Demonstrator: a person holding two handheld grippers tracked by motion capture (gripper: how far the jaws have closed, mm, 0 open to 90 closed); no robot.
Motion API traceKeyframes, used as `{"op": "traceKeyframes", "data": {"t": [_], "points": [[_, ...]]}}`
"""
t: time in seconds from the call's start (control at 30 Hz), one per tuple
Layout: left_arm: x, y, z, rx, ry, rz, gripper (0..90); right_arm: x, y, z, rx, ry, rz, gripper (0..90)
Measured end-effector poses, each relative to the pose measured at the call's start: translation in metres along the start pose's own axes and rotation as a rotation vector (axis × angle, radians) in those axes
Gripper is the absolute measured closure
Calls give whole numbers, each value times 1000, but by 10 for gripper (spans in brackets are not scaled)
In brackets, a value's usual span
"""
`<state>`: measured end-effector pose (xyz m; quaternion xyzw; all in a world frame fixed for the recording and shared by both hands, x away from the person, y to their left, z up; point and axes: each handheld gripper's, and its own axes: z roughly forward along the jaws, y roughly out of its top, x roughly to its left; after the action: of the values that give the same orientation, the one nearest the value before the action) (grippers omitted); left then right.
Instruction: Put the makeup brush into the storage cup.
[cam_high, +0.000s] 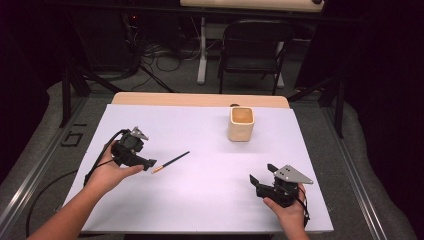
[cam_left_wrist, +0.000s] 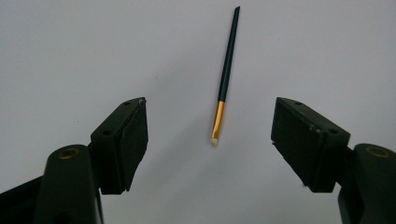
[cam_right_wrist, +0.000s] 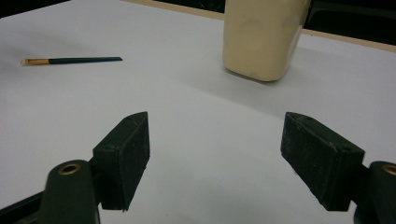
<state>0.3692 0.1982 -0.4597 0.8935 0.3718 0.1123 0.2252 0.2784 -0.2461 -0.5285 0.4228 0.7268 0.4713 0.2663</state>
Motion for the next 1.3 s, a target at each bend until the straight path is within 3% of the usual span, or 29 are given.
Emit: {"op": "traceKeyframes", "data": {"t": [0.47, 0.73, 1.0, 1.3], "points": [[3, 6, 10, 136, 10, -6, 294, 1, 0, 1, 8, 7, -2, 237], [8, 5, 13, 195, 26, -73, 303, 1, -1, 2, 8, 11, -3, 237], [15, 5, 16, 233, 14, -139, 324, 1, -1, 2, 5, 11, -4, 237], [21, 4, 18, 265, 18, -167, 335, 1, -1, 2, 10, 13, -5, 237]]}}
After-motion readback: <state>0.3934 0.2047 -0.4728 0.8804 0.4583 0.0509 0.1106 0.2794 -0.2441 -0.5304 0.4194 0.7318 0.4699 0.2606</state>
